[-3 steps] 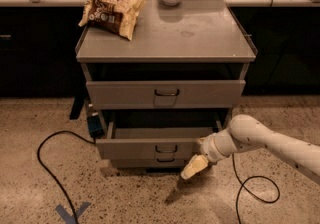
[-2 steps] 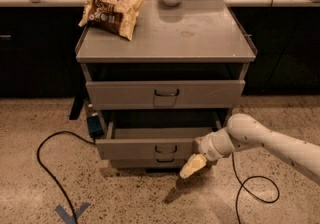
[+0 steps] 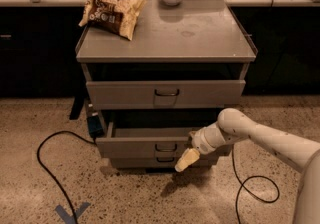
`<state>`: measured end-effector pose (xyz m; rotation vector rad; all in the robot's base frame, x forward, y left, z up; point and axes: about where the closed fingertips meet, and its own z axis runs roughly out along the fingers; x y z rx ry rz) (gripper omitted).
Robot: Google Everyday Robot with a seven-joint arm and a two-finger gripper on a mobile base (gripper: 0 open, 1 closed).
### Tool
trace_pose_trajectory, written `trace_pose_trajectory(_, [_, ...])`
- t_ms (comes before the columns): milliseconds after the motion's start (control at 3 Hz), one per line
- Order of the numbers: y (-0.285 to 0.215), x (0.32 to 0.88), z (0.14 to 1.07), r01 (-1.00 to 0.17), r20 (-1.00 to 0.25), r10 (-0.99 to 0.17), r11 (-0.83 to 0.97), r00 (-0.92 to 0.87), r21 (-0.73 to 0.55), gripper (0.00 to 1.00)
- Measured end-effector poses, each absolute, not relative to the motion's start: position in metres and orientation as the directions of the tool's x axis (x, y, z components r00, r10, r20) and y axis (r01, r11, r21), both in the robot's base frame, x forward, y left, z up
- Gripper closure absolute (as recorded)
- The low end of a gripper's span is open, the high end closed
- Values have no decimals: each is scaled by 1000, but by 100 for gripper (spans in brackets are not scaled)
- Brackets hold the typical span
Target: Open middle drawer
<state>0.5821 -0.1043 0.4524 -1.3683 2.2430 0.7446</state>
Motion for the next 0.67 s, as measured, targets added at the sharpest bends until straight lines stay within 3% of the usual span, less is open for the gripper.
trace_pose_trajectory(667, [-102,580,452,-896,-580,-684,369,-443,248,0])
